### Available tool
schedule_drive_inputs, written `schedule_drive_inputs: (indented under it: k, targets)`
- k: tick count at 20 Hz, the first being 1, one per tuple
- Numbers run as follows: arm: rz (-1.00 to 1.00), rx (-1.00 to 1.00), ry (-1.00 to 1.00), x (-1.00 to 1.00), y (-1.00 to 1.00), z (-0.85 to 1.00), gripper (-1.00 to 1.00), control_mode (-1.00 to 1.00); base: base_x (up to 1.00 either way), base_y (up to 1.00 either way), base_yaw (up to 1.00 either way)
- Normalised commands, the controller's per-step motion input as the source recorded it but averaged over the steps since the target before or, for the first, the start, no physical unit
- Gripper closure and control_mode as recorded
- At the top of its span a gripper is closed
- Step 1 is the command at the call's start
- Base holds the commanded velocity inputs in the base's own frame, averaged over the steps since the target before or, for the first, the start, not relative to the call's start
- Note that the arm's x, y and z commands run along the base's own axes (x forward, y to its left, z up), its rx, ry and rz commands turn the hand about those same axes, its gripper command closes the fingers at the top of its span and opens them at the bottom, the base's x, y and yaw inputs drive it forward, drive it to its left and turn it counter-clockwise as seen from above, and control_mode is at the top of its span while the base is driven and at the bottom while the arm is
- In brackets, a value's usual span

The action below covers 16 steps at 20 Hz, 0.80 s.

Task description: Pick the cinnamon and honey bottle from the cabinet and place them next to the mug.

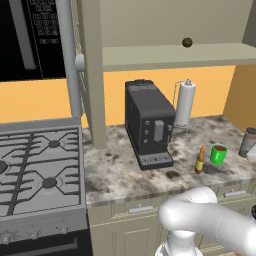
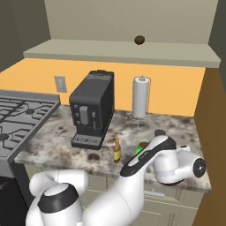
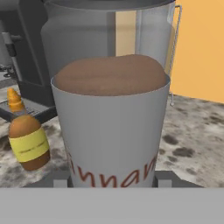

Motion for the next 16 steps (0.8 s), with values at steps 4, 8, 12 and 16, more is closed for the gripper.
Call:
schedule_drive_inputs:
  k: [4, 8, 12, 16]
  targets:
    - [0.0, 0.0, 0.0, 0.0, 0.0, -0.44, 1.0, -1.0, 0.0, 0.0, 0.0]
    - [0.0, 0.0, 0.0, 0.0, 0.0, -0.42, 1.0, -1.0, 0.0, 0.0, 0.0]
    - [0.0, 0.0, 0.0, 0.0, 0.0, -0.35, 1.0, -1.0, 0.0, 0.0, 0.0]
    - [0.0, 0.0, 0.0, 0.09, 0.0, -0.15, 1.0, -1.0, 0.0, 0.0, 0.0]
